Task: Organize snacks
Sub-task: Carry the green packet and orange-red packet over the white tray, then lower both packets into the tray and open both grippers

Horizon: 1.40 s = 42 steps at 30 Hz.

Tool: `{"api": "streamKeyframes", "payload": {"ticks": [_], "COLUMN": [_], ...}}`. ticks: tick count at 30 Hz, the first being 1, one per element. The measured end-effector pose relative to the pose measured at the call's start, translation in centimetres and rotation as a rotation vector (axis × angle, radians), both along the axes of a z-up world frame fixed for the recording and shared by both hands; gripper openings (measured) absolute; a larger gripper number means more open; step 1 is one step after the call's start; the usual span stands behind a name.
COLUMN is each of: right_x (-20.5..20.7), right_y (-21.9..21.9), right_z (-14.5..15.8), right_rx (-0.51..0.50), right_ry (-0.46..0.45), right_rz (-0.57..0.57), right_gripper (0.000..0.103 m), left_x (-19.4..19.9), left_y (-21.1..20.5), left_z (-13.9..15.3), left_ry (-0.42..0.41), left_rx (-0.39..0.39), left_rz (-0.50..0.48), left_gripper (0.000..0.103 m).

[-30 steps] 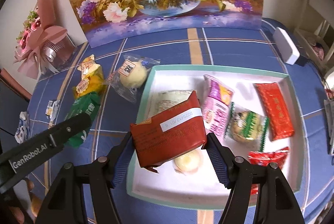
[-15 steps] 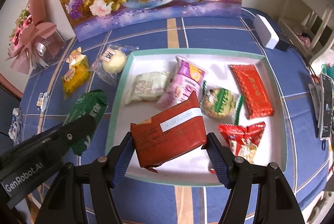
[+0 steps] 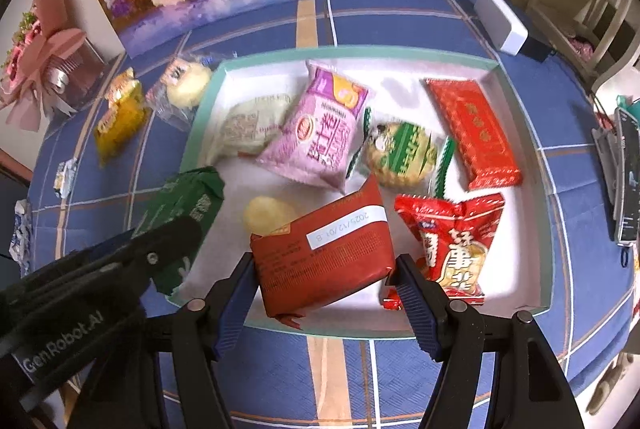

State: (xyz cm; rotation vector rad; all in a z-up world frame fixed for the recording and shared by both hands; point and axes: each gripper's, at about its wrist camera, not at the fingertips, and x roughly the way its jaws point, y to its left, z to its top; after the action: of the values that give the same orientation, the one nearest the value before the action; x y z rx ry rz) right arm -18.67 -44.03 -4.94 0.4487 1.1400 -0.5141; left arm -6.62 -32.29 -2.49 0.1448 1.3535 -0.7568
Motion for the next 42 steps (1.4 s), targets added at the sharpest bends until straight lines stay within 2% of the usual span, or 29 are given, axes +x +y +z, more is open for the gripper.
{"api": "streamKeyframes", "payload": {"ticks": [6,18,30,42], "right_x": [0.3,0.4,0.4,0.1], "right_y": [-0.3,-0.5,-0.6,-1.0], "right_z": [-1.0,-1.9,0.8,1.8], "right_rx": [-0.001,0.008,-0.031,-0.047], "right_ry": [0.026,0.042,-0.017,-0.055], "right_rz": [0.006,0.005,0.013,-0.016], "right_gripper": [0.071,0.071,0.071,0.071], "left_x": [-0.1,0.1,1.1,2.3], "left_y": [-1.0,-1.4,0.2,1.3], "left_z": [-1.6,-2.6,0.2,-0.6], "left_ry": [0.013,0.027,-0.033,-0.068], "left_rx": [0.043,0.059,0.049,0.141], "left_rz": [-0.017,-0.018,0.035,0.082], "left_gripper": [0.041,0.041,0.041,0.044]}}
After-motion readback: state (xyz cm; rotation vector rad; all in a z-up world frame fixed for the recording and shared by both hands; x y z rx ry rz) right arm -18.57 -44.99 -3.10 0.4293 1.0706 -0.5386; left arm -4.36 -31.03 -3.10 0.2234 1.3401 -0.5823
